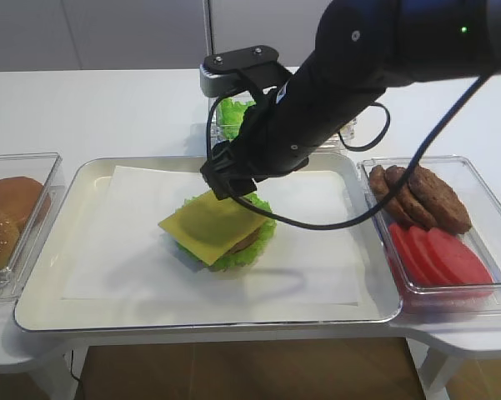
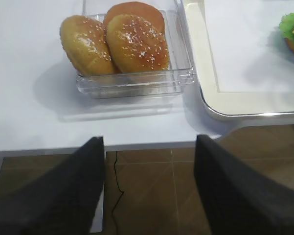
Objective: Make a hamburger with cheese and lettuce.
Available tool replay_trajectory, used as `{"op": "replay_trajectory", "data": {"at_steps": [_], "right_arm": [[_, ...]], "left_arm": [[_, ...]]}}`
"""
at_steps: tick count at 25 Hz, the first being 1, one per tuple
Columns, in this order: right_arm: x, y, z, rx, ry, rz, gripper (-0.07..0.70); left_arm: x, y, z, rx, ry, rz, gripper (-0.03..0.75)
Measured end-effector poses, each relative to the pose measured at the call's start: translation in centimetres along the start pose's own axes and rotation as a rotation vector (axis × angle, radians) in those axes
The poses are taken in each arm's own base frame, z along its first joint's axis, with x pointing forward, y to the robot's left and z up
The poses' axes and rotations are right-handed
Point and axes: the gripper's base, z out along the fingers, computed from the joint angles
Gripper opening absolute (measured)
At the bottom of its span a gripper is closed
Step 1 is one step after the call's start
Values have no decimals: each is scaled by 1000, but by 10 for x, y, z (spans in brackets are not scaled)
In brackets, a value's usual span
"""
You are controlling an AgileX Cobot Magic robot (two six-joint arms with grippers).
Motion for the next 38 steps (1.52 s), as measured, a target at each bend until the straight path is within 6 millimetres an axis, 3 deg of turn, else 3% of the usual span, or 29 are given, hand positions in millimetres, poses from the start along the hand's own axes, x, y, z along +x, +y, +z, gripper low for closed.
{"op": "replay_trajectory", "data": {"at_steps": [10, 18, 23, 27, 32, 38], "right_arm": [[1, -1, -42, 96, 41, 61, 456], [20, -5, -48, 158, 249, 50, 441], [26, -4, -50, 146, 318, 66, 427], [26, -9, -63, 95, 313, 107, 426], [25, -60, -104, 32, 191, 310, 426], [50, -120, -158, 160, 151, 512, 426]], "left_arm": [[0, 0, 0, 0, 0, 0, 430], [0, 0, 0, 0, 0, 0, 430], [0, 0, 0, 0, 0, 0, 430], [0, 0, 0, 0, 0, 0, 430], [0, 0, 0, 0, 0, 0, 430], [0, 0, 0, 0, 0, 0, 430]]}}
